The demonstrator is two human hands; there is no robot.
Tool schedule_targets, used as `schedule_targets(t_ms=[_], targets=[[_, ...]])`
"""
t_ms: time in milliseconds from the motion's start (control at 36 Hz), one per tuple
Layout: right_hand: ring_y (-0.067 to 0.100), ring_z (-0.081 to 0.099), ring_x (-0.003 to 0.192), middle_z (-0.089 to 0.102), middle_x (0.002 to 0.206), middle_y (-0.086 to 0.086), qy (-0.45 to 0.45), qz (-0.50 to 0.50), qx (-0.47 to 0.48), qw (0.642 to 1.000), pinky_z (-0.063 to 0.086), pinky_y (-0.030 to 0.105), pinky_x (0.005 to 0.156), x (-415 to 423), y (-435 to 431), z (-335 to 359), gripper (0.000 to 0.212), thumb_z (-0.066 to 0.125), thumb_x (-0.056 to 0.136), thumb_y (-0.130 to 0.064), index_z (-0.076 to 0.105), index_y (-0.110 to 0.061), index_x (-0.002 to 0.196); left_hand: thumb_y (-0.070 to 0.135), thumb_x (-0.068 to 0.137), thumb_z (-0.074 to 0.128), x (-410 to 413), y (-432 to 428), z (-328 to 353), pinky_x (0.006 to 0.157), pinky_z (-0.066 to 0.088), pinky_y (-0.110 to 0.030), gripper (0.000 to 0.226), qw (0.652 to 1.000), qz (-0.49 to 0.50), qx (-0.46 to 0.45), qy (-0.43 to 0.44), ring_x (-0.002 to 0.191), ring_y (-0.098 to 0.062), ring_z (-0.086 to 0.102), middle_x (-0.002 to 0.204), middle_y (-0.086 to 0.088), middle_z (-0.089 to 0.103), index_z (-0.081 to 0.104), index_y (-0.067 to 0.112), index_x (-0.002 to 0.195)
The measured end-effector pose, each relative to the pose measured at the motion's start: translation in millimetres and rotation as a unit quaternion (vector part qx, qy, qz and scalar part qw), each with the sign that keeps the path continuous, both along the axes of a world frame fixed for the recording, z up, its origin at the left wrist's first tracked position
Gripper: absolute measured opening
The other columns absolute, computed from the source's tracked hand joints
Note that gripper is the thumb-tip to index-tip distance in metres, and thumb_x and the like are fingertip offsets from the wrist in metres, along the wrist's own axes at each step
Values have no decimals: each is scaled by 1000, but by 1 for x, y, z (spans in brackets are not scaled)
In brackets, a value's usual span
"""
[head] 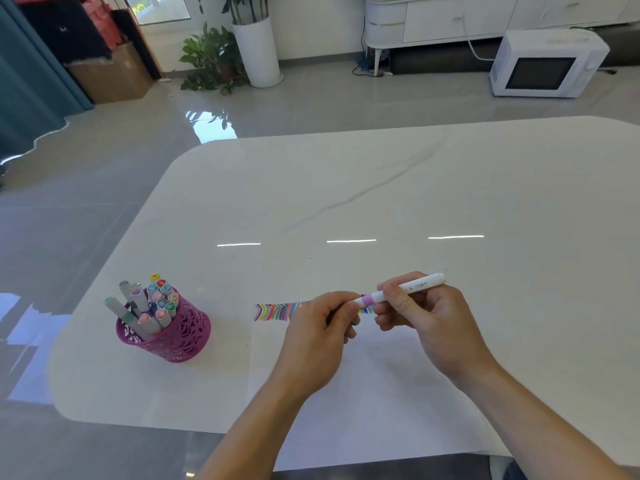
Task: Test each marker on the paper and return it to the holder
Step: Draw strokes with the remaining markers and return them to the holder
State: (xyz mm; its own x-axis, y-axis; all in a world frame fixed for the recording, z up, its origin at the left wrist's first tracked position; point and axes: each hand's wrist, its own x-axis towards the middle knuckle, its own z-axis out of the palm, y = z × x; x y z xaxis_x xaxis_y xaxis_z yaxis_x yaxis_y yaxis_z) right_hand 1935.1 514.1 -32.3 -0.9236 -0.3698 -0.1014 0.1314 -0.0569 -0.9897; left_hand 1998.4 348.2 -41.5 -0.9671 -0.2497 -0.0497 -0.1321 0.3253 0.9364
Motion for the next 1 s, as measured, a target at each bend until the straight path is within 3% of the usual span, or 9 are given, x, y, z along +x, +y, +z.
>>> schedule_targets(t_ms=[278, 444, 556, 667, 778, 917, 1000], targets=[[27, 74, 71, 78, 80, 14, -21, -5, -19, 1000, 61, 29, 68, 5, -3, -5, 22, 69, 91, -32, 79, -13, 87, 21, 101, 56, 3, 0, -2, 60, 43, -13, 30, 1000, 2, -27, -5, 61, -1, 56, 71, 14, 63, 70, 47, 93], [30, 75, 73, 77, 81, 15, -34, -10, -28, 999, 62, 31, 69, 8, -5, -11, 21, 67, 97, -24, 77, -6, 94, 19, 100, 58, 3, 0, -2, 61, 44, -12, 29, 999, 14, -37, -9, 61, 0, 58, 74, 15, 65, 71, 44, 93], [30, 76, 76, 78, 86, 18, -65, -2, -44, 997, 63, 33, 71, 5, -5, -9, 33, 67, 92, -31, 76, -1, 101, 19, 100, 58, 1, -5, 2, 61, 46, -12, 25, 999, 4, -40, -10, 63, 0, 61, 75, 19, 66, 71, 38, 91], [27, 74, 75, 77, 87, 19, -112, 13, -51, 992, 62, 30, 67, 3, -7, -12, 25, 65, 98, -25, 78, -4, 100, 25, 97, 63, 1, -9, 6, 66, 52, -20, 13, 1000, 12, -15, -23, 70, -4, 66, 81, 12, 70, 73, 31, 93], [22, 73, 69, 77, 81, 14, -125, 13, 15, 992, 62, 29, 64, 2, -8, -17, 26, 69, 98, -31, 77, -6, 99, 21, 92, 70, 4, -15, 15, 72, 55, -34, 10, 997, 60, 41, 3, 74, -16, 66, 81, 0, 72, 75, 30, 94], [16, 70, 63, 76, 74, 6, -117, 27, 112, 986, 59, 30, 63, 1, -3, -23, 18, 68, 100, -26, 72, -8, 102, 25, 89, 74, 19, -25, 29, 69, 50, -18, 4, 988, 114, 92, 55, 79, -5, 65, 91, 9, 74, 75, 24, 93], [16, 71, 64, 77, 74, 4, -90, 45, 164, 981, 60, 32, 65, 5, -2, -26, 11, 67, 99, -19, 72, -9, 99, 24, 91, 73, 34, -36, 31, 74, 53, -22, 5, 983, 153, 57, 79, 86, -7, 68, 93, 10, 74, 74, 28, 94]])
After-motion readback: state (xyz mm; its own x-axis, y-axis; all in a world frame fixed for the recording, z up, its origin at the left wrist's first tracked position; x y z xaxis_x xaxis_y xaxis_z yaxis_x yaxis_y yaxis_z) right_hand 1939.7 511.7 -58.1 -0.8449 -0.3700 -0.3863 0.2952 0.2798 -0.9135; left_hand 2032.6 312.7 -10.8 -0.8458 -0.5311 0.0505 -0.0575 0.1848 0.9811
